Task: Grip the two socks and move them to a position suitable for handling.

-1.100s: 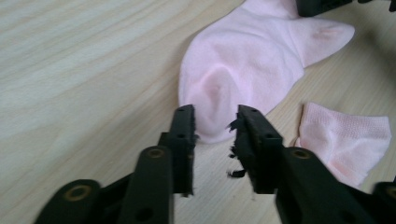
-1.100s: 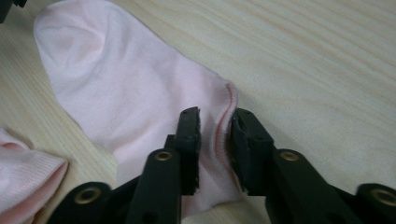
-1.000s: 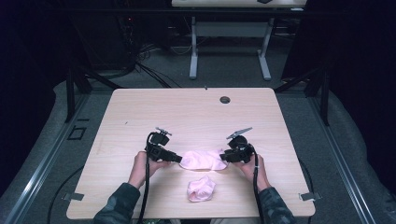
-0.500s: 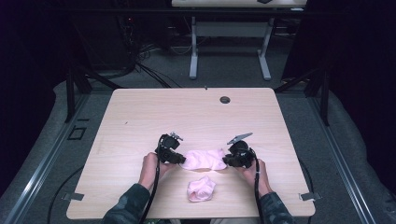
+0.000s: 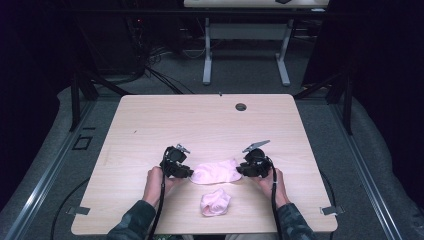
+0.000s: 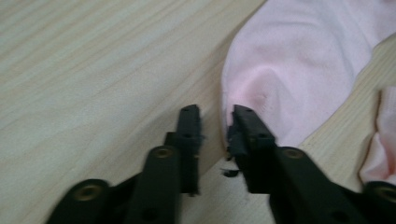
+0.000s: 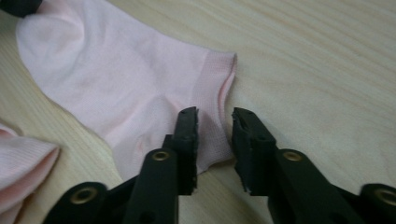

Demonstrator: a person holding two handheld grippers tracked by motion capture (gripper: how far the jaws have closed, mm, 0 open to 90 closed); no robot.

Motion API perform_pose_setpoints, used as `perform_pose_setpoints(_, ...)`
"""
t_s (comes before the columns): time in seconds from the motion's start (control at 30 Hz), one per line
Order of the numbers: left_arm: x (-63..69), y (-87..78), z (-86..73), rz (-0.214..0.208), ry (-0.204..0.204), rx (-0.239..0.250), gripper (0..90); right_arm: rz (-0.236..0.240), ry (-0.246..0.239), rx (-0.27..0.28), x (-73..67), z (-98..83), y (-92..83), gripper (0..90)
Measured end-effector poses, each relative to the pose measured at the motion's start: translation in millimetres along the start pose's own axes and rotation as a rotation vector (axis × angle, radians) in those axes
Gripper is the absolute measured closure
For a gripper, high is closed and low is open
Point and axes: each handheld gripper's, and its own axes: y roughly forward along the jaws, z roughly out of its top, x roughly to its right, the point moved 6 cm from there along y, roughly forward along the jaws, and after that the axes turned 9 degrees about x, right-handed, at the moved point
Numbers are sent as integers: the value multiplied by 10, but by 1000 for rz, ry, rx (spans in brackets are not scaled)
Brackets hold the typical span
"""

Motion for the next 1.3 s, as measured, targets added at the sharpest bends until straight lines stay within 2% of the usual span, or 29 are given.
perform_pose_setpoints(0.07,65,-94,23,-6,11,32,559,11,19,45,-7,16,-94,600)
perform_pose_setpoints(0.1,65,-94,23,-6,11,32,499,11,19,45,-7,16,-94,600)
perform_pose_setpoints(0.13,150,-207,31,3,34,71,459,36,35,77,-48,27,-223,543)
perform_pose_setpoints(0.2,249,-310,10,-2,46,103,416,51,30,97,-112,28,-352,541)
perform_pose_setpoints(0.23,249,-310,10,-2,46,103,396,55,28,104,-154,20,-412,541)
perform_pose_setpoints(0.3,404,-429,-45,-16,62,136,372,73,16,112,-236,0,-506,542)
perform_pose_setpoints(0.37,462,-449,-67,-20,65,141,358,80,15,110,-280,-13,-552,542)
perform_pose_setpoints(0.43,610,-466,-126,-45,76,145,357,101,16,107,-364,-45,-618,542)
perform_pose_setpoints(0.47,714,-454,-196,-61,88,135,354,139,25,110,-470,-75,-657,536)
perform_pose_setpoints(0.5,714,-454,-196,-61,88,135,353,165,31,111,-535,-89,-667,530)
perform_pose_setpoints(0.53,800,-422,-301,-86,78,125,353,184,27,109,-609,-103,-674,523)
perform_pose_setpoints(0.57,800,-422,-301,-86,78,125,350,184,27,109,-609,-103,-674,523)
perform_pose_setpoints(0.6,866,-398,-397,-104,59,120,350,208,5,89,-749,-140,-658,513)
perform_pose_setpoints(0.63,866,-398,-397,-104,59,120,350,208,5,89,-749,-140,-658,513)
perform_pose_setpoints(0.67,908,-405,-464,-108,55,125,351,233,-9,61,-863,-183,-613,512)
perform_pose_setpoints(0.7,908,-405,-464,-108,55,125,353,233,-9,61,-863,-183,-613,512)
perform_pose_setpoints(0.73,947,-420,-513,-114,53,130,355,257,-13,35,-955,-226,-539,516)
perform_pose_setpoints(0.83,1006,-420,-550,-129,55,135,364,255,-12,10,-982,-257,-468,545)
perform_pose_setpoints(0.87,1065,-393,-580,-129,69,126,374,244,-7,-17,-984,-290,-389,623)
perform_pose_setpoints(0.93,1099,-341,-605,-122,89,105,389,230,-5,-40,-965,-314,-320,696)
perform_pose_setpoints(0.97,1106,-311,-616,-119,99,94,404,230,4,-37,-969,-321,-292,765)
perform_pose_setpoints(1.0,1106,-311,-616,-119,99,94,418,230,4,-37,-969,-321,-292,765)
perform_pose_setpoints(1.03,1118,-257,-633,-113,101,84,441,220,4,-42,-954,-335,-257,827)
perform_pose_setpoints(1.1,1124,-239,-638,-111,113,78,460,223,8,-39,-954,-339,-251,838)
perform_pose_setpoints(1.13,1130,-202,-644,-109,127,70,522,225,16,-41,-951,-342,-251,852)
perform_pose_setpoints(1.2,1133,-190,-644,-109,125,73,557,224,20,-29,-950,-333,-257,854)
perform_pose_setpoints(1.23,1131,-186,-637,-115,124,82,557,225,17,-20,-950,-317,-276,856)
perform_pose_setpoints(1.27,1121,-192,-620,-112,116,102,540,238,28,15,-964,-258,-336,858)
perform_pose_setpoints(1.3,1121,-192,-620,-112,116,102,533,238,28,15,-964,-258,-336,858)
